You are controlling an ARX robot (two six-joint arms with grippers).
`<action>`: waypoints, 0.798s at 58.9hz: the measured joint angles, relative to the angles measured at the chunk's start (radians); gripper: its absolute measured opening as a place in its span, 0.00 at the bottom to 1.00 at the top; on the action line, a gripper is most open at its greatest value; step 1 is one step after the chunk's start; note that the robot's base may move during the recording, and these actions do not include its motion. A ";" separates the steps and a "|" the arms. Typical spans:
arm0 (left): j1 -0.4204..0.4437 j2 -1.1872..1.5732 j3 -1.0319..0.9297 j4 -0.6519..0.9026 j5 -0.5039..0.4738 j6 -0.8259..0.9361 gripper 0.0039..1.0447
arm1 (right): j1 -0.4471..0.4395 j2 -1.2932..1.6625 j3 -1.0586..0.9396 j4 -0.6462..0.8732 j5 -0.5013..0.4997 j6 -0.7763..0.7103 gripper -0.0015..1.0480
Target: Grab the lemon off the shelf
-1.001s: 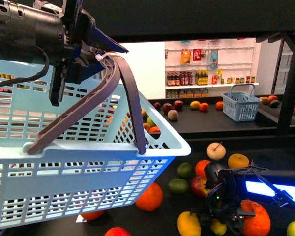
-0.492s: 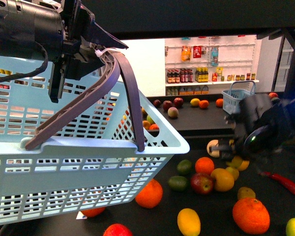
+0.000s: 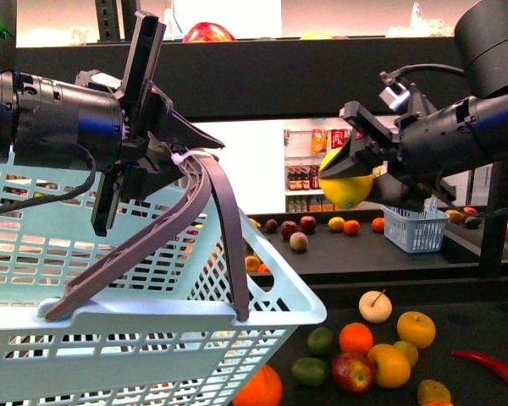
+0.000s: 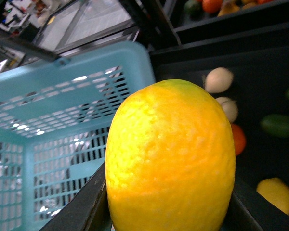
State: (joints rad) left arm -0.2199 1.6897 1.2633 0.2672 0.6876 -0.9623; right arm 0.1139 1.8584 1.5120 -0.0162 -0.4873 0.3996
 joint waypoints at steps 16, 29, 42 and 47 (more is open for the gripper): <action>0.000 0.000 0.000 0.000 0.000 0.000 0.10 | 0.118 -0.017 -0.113 0.008 -0.029 0.024 0.45; 0.000 0.000 0.000 0.000 0.000 0.000 0.10 | 0.149 -0.013 -0.148 0.032 -0.019 0.024 0.45; 0.000 0.000 0.000 0.000 0.000 0.000 0.10 | 0.174 0.022 -0.151 0.035 0.001 0.014 0.45; 0.000 0.000 0.000 0.000 0.000 0.000 0.10 | 0.184 0.034 -0.151 0.039 0.004 0.008 0.45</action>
State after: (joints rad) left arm -0.2199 1.6897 1.2633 0.2672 0.6876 -0.9627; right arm 0.2977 1.8927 1.3609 0.0227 -0.4835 0.4072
